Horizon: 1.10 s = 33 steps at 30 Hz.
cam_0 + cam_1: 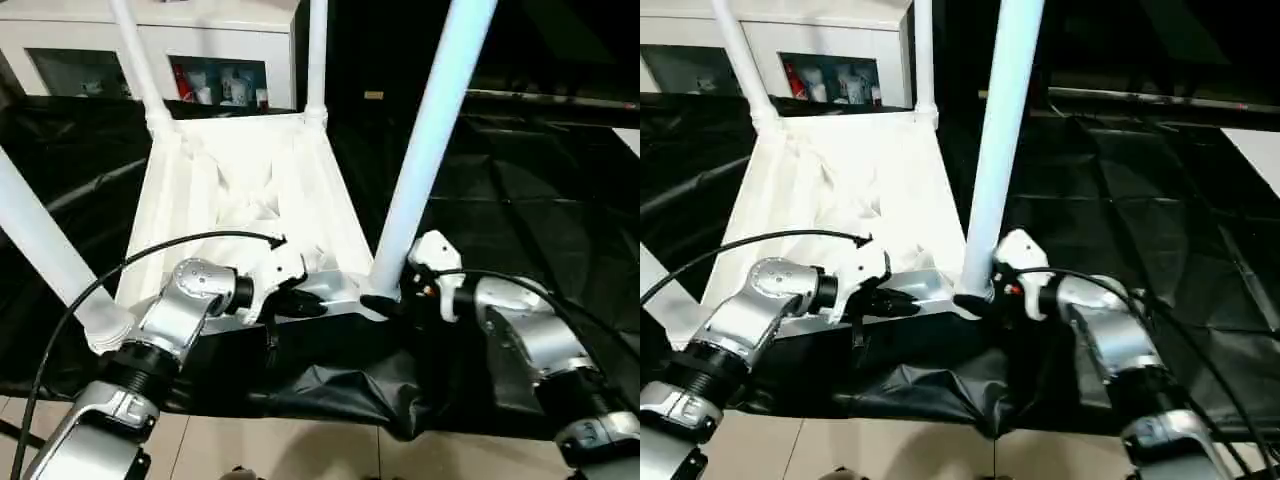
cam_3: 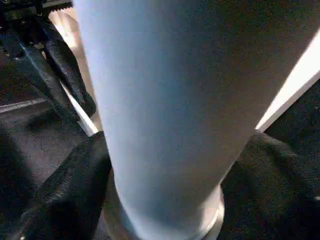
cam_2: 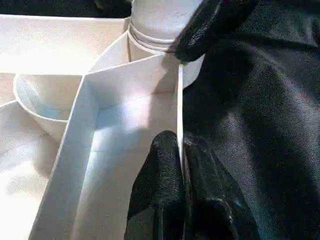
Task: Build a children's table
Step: Rotate leg to tighten
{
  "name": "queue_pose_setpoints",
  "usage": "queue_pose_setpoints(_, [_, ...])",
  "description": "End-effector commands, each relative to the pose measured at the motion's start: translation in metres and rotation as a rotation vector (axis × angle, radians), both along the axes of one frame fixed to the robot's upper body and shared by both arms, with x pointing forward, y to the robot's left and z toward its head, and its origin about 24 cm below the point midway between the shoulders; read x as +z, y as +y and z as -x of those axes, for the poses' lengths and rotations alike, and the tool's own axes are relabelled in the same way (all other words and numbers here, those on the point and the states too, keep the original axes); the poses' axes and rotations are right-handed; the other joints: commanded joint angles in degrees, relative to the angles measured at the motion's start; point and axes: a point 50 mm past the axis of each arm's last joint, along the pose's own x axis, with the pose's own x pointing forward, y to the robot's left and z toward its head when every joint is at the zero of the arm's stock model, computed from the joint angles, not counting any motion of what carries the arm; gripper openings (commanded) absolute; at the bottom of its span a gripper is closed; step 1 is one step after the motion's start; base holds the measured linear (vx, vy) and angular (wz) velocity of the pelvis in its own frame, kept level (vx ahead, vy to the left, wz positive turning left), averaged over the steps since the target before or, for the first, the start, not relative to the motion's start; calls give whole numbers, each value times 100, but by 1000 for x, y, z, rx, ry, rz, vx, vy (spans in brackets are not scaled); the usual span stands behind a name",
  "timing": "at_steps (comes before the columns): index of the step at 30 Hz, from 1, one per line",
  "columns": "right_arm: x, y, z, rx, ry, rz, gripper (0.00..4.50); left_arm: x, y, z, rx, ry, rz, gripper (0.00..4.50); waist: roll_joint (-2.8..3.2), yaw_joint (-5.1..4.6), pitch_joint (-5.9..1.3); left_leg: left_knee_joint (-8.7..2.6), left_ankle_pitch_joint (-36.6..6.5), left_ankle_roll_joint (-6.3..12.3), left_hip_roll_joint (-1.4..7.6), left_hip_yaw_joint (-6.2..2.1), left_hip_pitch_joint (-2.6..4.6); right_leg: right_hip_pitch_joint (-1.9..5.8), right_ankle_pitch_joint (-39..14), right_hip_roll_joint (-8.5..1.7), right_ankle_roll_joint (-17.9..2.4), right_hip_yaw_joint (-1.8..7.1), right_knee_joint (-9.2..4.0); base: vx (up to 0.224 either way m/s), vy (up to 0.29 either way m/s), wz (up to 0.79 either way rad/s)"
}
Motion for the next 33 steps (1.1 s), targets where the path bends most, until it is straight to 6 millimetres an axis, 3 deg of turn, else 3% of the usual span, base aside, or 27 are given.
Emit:
queue_pose_setpoints(1, [3,-4,-3,-15,-2,-22,361,9,-13,4,-83,-12,63,0,-97,-6,-409,-372,-972,433,129,12,24,360,-1534,-302,-1087,275,-306,0,0,0])
queue_pose_setpoints(14, [-7,-8,-1,-43,14,-3,275,5,-11,5,-76,2,44,0,-61,-15,-416,-364,-1031,399,121,10,25,370,-1452,-294,-1142,271,-304,0,0,0])
queue_pose_setpoints(17, [-11,-8,-4,-146,17,-67,271,2,-11,2,-37,-4,34,0,-59,-22,-414,-366,-1033,392,120,6,19,372,-1438,-297,-1158,270,-301,0,0,0])
queue_pose_setpoints(18, [-18,-5,-8,-297,33,-139,270,-2,-13,-6,66,-20,20,0,-14,-61,-397,-374,-1147,323,111,12,24,346,-1577,-286,-1138,271,-339,0,0,0])
queue_pose_setpoints(20, [-18,-5,-8,-302,33,-141,270,-2,-13,-7,71,-21,19,0,-38,-70,-400,-384,-1291,191,96,-11,30,375,-1973,-301,-995,250,-372,0,0,0])
queue_pose_setpoints(22, [-24,-2,-8,-361,47,-151,269,-4,-17,-11,117,-27,28,0,-34,-81,-388,-382,-1393,188,96,-5,49,351,-2137,-295,-923,257,-408,0,0,0])
queue_pose_setpoints(25, [-40,12,-14,-653,89,-149,268,-7,-38,-26,277,-51,15,0,-46,-106,-357,-375,-1495,135,50,10,66,307,-2636,-279,-727,246,-483,0,0,0])
queue_pose_setpoints(26, [-44,18,-18,-782,93,-120,268,-6,-47,-34,366,-53,14,0,-39,-131,-337,-380,-1607,48,38,6,108,264,-2948,-270,-626,234,-519,0,0,0])
queue_pose_setpoints(27, [-44,18,-18,-782,93,-120,268,-6,-47,-34,366,-53,14,0,-43,-143,-335,-357,-1801,-17,12,-8,163,244,-3365,-270,-500,184,-577,0,0,0])
queue_pose_setpoints(29, [-44,29,-24,-895,100,-101,267,-3,-56,-43,473,-64,22,0,-20,-160,-335,-352,-1845,15,-2,-20,139,247,-3548,-290,-392,170,-619,0,0,0])
queue_pose_setpoints(30, [-42,37,-27,-931,98,-98,267,-1,-60,-47,514,-72,23,0,-10,-176,-345,-340,-1978,39,-13,-32,186,229,-3626,-263,-267,115,-671,0,0,0])
queue_pose_setpoints(32, [-38,49,-31,-932,80,-95,267,1,-64,-50,540,-80,21,0,22,-212,-347,-363,-2074,97,-5,-47,182,250,-3514,-257,-241,75,-708,0,0,0])
queue_pose_setpoints(33, [-35,56,-32,-912,71,-104,267,2,-66,-50,540,-84,21,0,1,-243,-354,-376,-2102,128,-6,-59,144,277,-3403,-254,-253,65,-699,0,0,0])
